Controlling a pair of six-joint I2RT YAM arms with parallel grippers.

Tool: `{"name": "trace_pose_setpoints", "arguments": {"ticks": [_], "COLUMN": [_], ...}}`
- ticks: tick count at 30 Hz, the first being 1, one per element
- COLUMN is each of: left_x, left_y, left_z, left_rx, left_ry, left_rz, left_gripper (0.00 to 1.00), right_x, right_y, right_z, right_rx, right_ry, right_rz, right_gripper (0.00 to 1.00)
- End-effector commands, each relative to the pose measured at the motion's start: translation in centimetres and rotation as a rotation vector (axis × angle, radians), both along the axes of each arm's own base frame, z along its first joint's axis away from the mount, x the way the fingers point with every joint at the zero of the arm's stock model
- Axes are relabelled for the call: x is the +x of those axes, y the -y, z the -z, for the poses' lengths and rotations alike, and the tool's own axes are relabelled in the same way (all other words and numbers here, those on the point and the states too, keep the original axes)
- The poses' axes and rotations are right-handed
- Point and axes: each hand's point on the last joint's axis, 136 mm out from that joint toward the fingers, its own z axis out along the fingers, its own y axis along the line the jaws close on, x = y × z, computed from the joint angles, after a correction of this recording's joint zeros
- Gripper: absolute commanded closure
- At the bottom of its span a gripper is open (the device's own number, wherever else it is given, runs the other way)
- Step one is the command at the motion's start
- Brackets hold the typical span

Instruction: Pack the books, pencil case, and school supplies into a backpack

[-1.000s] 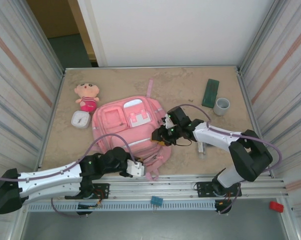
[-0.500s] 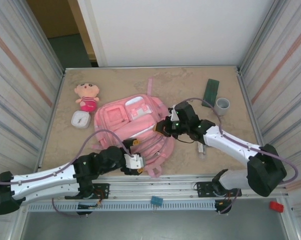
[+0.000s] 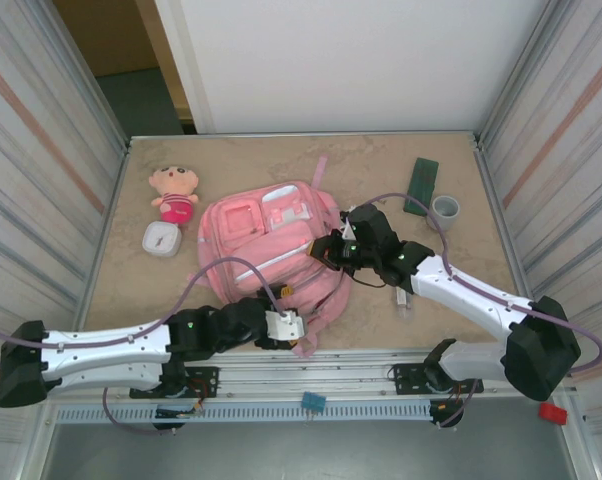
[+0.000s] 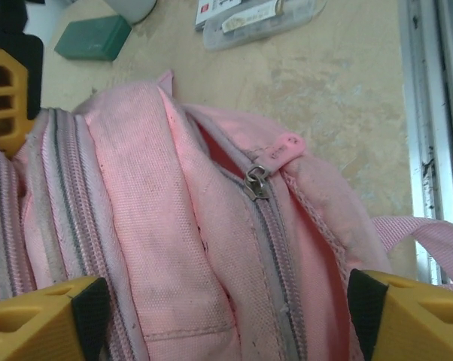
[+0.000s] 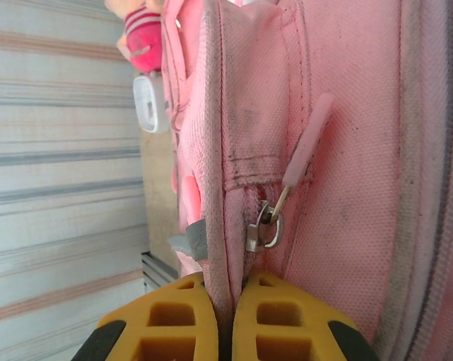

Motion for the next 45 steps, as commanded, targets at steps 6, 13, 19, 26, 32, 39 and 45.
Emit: {"name": "trace_pose_setpoints", "arguments": {"ticks": [6,13,19,26,32,39,45], "left_x": [1.1,2.6,4.5,2.4,1.7,1.7,2.2], "left_y": [-0.3,-0.7,-1.4,-1.6,-2.4,-2.8,-3.0], "left_z": [0.0,2.0,2.9,2.5,0.9,-0.3,-0.2], "left_rx": [0.009,0.056,0.063,-0.02,-0.168,-0.227,-0.208], "left_ry": [0.037,0.128,0.132,-0.027,-0.177,-0.196,-0.199], "left_rz": [-0.057,-0.112,-0.175,-0.065,-0.048,-0.054,-0.069], "left_gripper": [0.21,0.25,0.59,1.0,1.0,1.0,1.0], "right_x": [2.2,2.0,1.5,2.0,1.9,-1.9,-7.4], "right_y": [-0.9,-1.6,-1.9,-0.5,2.2,6.8,5.0], "right_z": [-11.8,-13.1,-13.9,-10.7,-6.3,-3.4,0.8], "right_rx": [0.211,0.221,0.227,0.138,-0.005,-0.223,-0.03], "right_ry": [0.262,0.272,0.277,0.239,0.21,0.2,-0.018], "right_rz": [0.053,0.033,0.02,0.043,0.049,0.005,-0.074], "right_gripper": [1.0,1.0,1.0,0.95,0.63,0.46,0.33]}}
